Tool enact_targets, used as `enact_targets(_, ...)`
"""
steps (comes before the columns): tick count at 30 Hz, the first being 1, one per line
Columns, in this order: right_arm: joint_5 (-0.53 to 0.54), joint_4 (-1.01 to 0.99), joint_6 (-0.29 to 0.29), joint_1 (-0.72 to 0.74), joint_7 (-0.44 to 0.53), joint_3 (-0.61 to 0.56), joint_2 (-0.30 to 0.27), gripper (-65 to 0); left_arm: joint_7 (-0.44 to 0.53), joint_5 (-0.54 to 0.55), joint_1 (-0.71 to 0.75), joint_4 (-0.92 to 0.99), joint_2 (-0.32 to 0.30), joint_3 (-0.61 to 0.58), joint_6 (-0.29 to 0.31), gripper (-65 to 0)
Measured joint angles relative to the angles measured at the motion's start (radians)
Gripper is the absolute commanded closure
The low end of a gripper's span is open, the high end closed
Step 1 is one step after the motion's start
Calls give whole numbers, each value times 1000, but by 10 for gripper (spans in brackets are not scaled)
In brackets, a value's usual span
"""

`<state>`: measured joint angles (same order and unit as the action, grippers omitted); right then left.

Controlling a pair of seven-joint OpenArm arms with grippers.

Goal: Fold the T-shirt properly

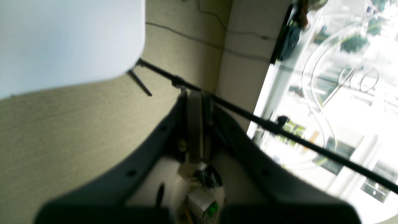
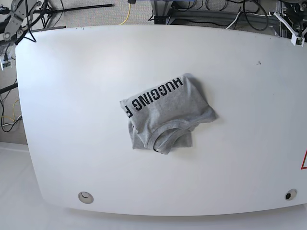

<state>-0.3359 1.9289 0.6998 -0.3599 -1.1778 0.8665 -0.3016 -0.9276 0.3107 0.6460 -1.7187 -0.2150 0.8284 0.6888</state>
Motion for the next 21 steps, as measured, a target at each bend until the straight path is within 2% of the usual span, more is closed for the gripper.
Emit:
enact_targets(3,3,-1,0,-46,53,59,33,-5,3,-13,7,5,20,-29,1,0)
enact_targets(6,-8,-10,0,-87,90,104,74,-5,5,-72,7,32,39,-59,0,0)
enact_targets(12,-88,-117,4,-114,178,169,164,-5,18,-177,7,142,42,-126,0,0)
enact_targets(17,-138,-283,4,-111,332,211,224,-5,119,-211,7,229,45,-164,0,0)
enact_targets(21,-163,-411,4,-111,401,212,246,0,195,-262,4,294,55,-202,0,0)
